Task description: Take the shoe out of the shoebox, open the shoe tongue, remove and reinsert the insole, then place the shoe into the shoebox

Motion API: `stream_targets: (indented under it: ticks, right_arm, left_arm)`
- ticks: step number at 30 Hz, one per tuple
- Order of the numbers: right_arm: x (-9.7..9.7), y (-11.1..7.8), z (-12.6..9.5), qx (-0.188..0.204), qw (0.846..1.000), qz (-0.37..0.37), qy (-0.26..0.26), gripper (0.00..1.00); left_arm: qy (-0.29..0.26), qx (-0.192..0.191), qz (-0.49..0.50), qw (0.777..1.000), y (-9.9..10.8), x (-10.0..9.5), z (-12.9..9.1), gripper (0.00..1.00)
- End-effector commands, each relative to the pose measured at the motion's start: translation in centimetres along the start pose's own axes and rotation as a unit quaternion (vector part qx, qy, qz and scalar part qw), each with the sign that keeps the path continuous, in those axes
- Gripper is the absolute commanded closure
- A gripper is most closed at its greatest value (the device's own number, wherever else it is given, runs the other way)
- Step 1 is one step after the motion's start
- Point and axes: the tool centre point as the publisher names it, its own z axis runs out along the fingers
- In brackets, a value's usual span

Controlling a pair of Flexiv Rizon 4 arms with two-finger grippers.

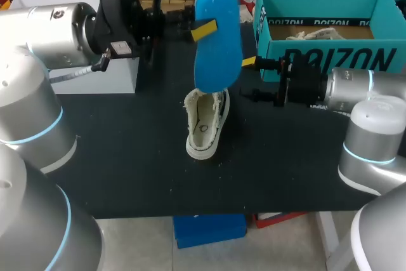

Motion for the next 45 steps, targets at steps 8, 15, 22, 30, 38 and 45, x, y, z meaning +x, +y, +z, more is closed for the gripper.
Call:
stream_targets:
  ticks: [8,15,22,30,38,45]
  right_arm:
    - [0.0,0.0,0.1,-0.001,1.0,0.0,-0.001,0.0]
    - [0.0,0.0,0.1,-0.001,1.0,0.0,-0.001,0.0]
    - [0.0,0.0,0.1,-0.001,1.0,0.0,-0.001,0.0]
    - [0.0,0.0,0.1,-0.001,1.0,0.0,-0.001,0.0]
    - [0.0,0.0,0.1,-0.001,1.0,0.0,-0.001,0.0]
    - [0.0,0.0,0.1,-0.001,1.0,0.0,-0.001,0.0]
  left_arm:
    - [0.009,-0.072,0.291,0.954,0.4,0.6,-0.7,1.0]
    - [0.011,-0.06,0.329,0.942,0.0,1.5,-0.3,1.0]
    - [0.053,-0.076,0.456,0.885,5.3,9.4,-2.8,1.0]
    - [0.076,-0.084,0.506,0.855,10.5,14.4,-5.6,1.0]
    - [0.092,-0.083,0.531,0.838,13.6,15.8,-7.0,1.0]
    - [0.109,-0.084,0.559,0.818,16.8,15.9,-8.1,1.0]
